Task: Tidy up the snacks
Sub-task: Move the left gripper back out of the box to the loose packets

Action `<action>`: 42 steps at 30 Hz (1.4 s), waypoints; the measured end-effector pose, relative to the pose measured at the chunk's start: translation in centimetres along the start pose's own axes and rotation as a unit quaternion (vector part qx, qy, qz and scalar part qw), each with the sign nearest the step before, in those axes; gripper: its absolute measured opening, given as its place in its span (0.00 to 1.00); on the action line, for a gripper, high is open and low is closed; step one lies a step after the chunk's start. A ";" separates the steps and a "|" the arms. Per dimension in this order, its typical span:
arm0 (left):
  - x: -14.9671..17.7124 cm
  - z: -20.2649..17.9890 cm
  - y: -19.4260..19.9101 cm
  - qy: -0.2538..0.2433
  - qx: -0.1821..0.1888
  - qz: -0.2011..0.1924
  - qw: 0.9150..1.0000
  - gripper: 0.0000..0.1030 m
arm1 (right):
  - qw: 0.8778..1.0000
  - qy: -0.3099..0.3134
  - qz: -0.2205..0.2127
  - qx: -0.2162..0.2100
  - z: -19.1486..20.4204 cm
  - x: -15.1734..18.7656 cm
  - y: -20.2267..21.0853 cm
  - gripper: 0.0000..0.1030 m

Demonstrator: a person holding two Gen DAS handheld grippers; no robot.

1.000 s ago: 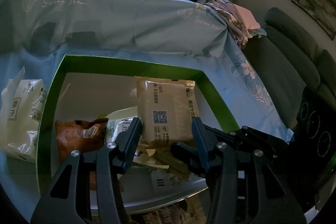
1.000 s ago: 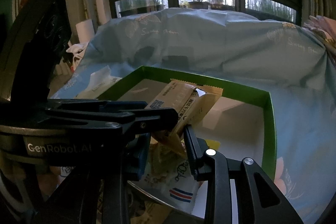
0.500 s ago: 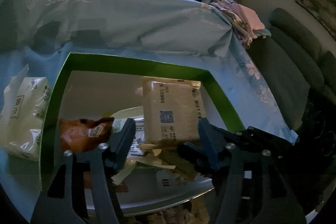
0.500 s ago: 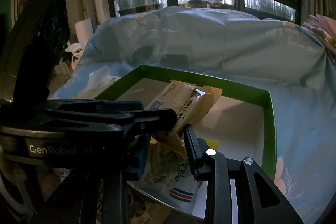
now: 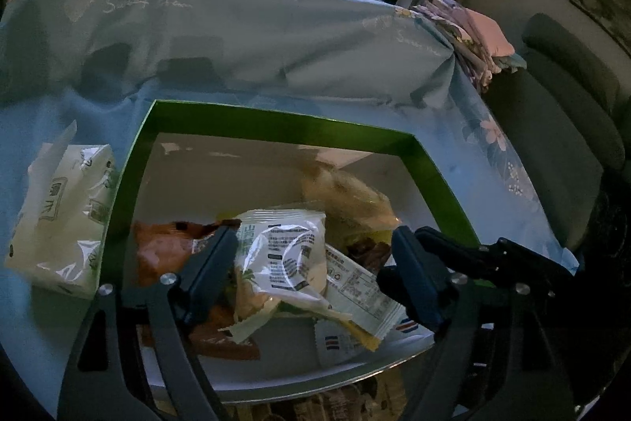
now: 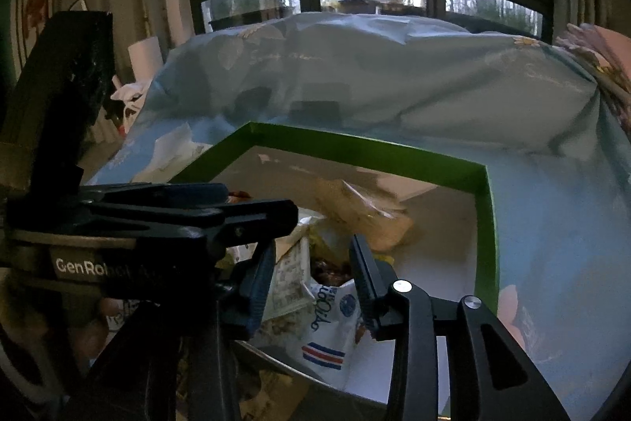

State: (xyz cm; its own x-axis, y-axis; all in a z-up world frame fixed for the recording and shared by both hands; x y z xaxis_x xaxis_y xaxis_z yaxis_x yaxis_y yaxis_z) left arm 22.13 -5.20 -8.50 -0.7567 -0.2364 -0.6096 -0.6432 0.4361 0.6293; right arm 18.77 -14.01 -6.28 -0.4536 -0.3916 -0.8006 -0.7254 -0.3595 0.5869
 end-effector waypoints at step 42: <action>3.5 1.7 9.7 0.041 -0.041 -0.023 0.998 1.00 | 0.996 -0.070 -0.035 -0.043 0.7 3.2 9.0 0.68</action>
State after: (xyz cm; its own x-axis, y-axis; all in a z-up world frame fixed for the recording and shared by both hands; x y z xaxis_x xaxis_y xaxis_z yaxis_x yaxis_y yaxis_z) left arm 13.44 -0.27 -5.32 -0.7311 -0.3267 -0.5990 -0.6823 0.3519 0.6408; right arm 10.47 -17.91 -3.62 -0.4759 -0.2426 -0.8454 -0.7134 -0.4557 0.5324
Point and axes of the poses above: each gripper's, at about its wrist camera, not at the fingertips, and y roughly against the way its jaws point, z to its left, x to its underside, the point moved 6 cm from there along -y, roughly the way its jaws point, and after that the axes turned 13 degrees about y, right-handed, at the moved point
